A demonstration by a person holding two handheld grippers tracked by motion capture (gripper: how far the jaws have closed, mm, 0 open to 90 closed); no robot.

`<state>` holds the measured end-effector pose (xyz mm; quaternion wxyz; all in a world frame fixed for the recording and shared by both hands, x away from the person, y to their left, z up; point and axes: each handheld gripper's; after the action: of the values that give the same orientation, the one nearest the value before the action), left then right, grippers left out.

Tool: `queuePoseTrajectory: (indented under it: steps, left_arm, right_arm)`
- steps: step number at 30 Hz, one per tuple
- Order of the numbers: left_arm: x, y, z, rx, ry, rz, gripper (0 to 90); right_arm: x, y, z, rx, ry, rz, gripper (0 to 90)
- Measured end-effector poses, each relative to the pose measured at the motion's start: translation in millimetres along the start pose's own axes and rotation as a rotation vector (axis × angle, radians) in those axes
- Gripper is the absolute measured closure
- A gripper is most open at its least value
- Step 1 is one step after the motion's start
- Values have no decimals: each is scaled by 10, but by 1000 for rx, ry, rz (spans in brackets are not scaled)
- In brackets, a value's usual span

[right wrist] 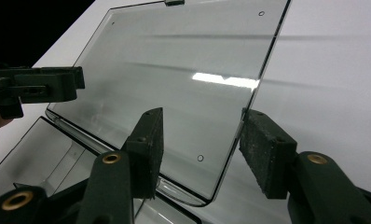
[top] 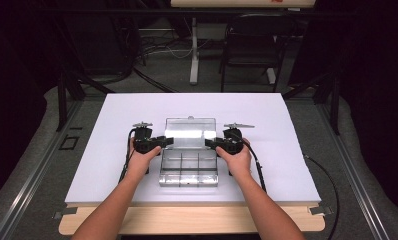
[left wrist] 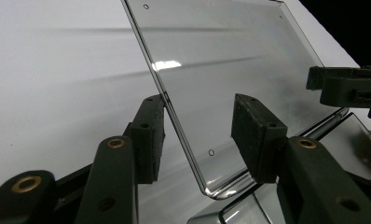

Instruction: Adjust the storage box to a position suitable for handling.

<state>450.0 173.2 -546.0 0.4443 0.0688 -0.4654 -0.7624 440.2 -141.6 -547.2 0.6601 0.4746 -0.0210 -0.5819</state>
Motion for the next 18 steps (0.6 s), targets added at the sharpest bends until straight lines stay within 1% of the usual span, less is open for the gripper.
queuePoseTrajectory:
  steps: [10, 18]
  left_arm:
    - [-10, -9, -6, -8, -8, 39, 545]
    - [-1, -17, -25, -14, -8, 44, 518]
  right_arm:
    - [10, 2, -7, -7, 1, -22, 498]
    - [22, 2, -13, -17, 3, -35, 492]
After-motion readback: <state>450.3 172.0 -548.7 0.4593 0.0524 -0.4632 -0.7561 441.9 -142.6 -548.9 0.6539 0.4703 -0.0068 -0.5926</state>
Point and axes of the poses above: each handheld gripper's, and its own axes: z roughly backward along the jaws, y roughly out of its top, x roughly to its right, and after that the axes turned 9 degrees about -z, right-handed
